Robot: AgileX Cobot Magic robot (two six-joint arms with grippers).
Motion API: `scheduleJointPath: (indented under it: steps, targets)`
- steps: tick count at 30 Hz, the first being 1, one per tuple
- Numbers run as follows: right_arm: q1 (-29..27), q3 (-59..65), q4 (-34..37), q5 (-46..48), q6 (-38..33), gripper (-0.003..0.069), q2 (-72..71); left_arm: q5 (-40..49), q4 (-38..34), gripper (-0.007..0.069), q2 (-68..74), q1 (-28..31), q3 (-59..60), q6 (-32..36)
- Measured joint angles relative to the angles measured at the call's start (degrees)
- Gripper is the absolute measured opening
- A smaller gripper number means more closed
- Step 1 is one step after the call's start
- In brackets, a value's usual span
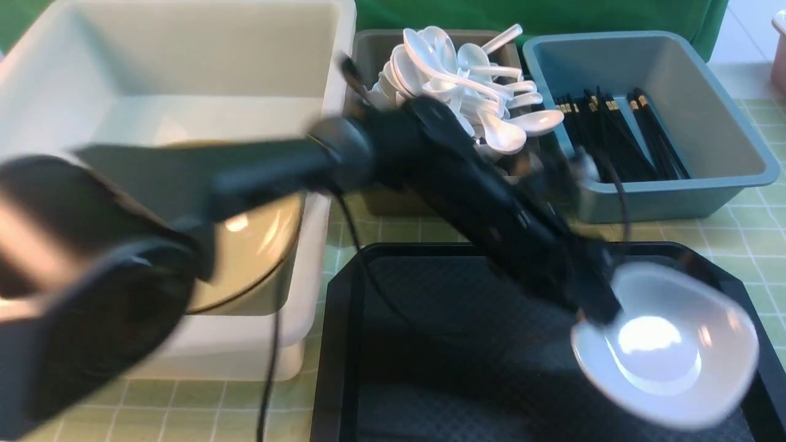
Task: On green table put chopsticks spoon bowls plates into blue grey white boxes.
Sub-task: 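Grasp the small white bowl on the black tray by its rim with the left gripper, then place the white bowl into the white bin with the other dishes with the left gripper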
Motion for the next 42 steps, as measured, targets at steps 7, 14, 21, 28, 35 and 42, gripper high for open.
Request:
scheduleJointPath:
  steps: [7,14,21,28,35,42]
  targets:
    - [0.00,-0.20,15.21,-2.10,-13.71,0.0118,5.99,1.06,2.78,0.0015,-13.33,12.91,0.00,-3.42]
    - [0.96,-8.44,22.58,2.58,-22.10,0.0105,20.47,2.26,10.21,0.0015,-30.00,30.73,5.89,-8.78]
    - [12.86,-14.25,22.88,-0.02,-24.34,0.0025,30.56,3.27,8.27,0.0015,-40.86,53.57,19.79,-8.98]
    - [23.30,-14.35,21.42,-3.81,-24.53,0.0021,39.17,-3.13,30.45,0.0015,-41.92,74.81,22.74,-19.28]
    - [23.31,-14.35,21.34,-7.75,-23.00,0.0021,39.96,-3.99,46.22,0.0015,-39.51,69.13,22.74,-29.24]
    - [23.31,-14.35,21.88,-7.57,-22.82,0.0021,39.96,-5.84,59.87,0.0015,-35.55,63.25,22.74,-40.09]
